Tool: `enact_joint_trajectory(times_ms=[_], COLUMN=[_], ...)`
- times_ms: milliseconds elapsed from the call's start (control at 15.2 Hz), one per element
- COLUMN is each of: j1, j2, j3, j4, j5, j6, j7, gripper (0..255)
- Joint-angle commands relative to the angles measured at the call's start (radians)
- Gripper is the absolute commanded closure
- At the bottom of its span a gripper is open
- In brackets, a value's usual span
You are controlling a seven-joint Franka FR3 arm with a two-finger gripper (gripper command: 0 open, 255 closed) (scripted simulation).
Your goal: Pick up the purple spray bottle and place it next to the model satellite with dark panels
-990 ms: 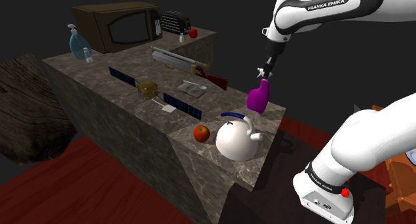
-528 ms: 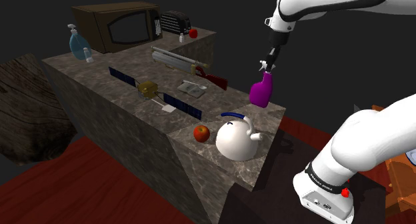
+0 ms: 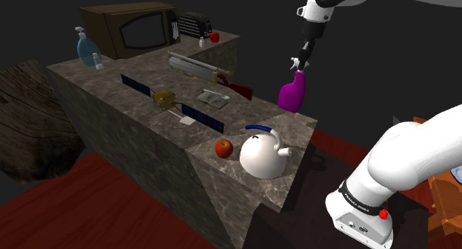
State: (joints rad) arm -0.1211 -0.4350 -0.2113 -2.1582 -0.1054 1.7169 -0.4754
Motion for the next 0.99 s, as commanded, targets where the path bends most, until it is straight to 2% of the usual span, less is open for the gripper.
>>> enact_joint_trajectory(times_ms=[0, 924], j1=[0.0, 0.007], j2=[0.0, 0.039], j3=[0.002, 0.008], j4=[0.028, 0.252], j5=[0.001, 0.012], j6=[-0.029, -0.214], j7=[-0.001, -0.011], gripper=[255, 255])
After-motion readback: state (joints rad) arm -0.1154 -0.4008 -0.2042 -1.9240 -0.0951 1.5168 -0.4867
